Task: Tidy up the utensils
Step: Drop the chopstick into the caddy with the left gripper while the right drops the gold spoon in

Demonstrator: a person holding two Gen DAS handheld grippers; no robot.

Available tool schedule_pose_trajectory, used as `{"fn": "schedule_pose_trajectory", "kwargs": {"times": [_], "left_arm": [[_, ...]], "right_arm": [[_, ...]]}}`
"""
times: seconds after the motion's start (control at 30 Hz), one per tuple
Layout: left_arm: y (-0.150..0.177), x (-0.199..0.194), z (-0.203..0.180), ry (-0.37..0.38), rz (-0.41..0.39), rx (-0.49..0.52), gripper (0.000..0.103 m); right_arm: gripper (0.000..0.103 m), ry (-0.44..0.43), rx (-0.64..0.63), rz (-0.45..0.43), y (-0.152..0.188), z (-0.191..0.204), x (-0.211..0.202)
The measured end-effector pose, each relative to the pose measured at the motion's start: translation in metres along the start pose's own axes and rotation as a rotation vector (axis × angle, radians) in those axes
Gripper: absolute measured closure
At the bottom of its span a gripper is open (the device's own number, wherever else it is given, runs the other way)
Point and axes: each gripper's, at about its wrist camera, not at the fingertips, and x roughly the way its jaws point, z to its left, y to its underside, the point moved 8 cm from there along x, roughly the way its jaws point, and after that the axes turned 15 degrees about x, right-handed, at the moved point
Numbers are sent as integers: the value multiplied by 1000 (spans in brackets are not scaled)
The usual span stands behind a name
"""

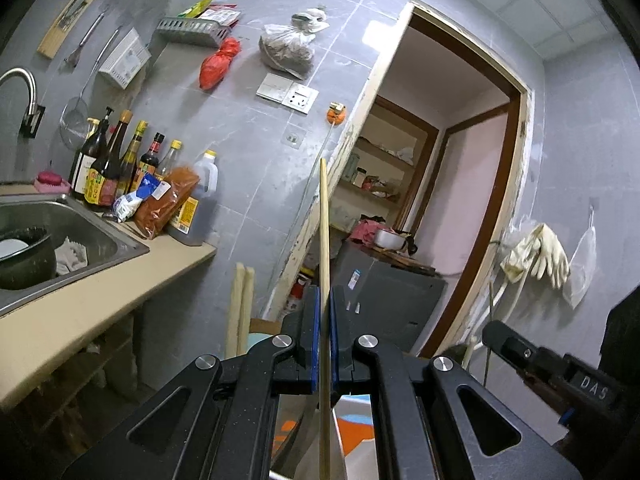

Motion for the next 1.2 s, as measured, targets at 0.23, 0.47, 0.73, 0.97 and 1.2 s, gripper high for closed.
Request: {"fn": "schedule_pose_trajectory", "kwargs": {"times": [0.23, 0.47, 0.73, 0.97, 1.2], "left_arm": [[12, -5, -7, -17, 11, 42, 101], [19, -14, -9, -23, 74, 40, 100], [8, -29, -22, -33, 116, 37, 81], [-3, -44, -55, -53, 174, 73, 62], [-13, -54, -85, -85, 239, 80, 45]], "right_arm": [[97, -1, -15, 43, 12, 0, 2], [96, -17, -5, 95, 19, 1, -3], [84, -27, -1, 90, 5, 4, -21], [81, 50, 8, 85, -13, -14, -47], [78, 130, 7, 63, -35, -34, -87]]}}
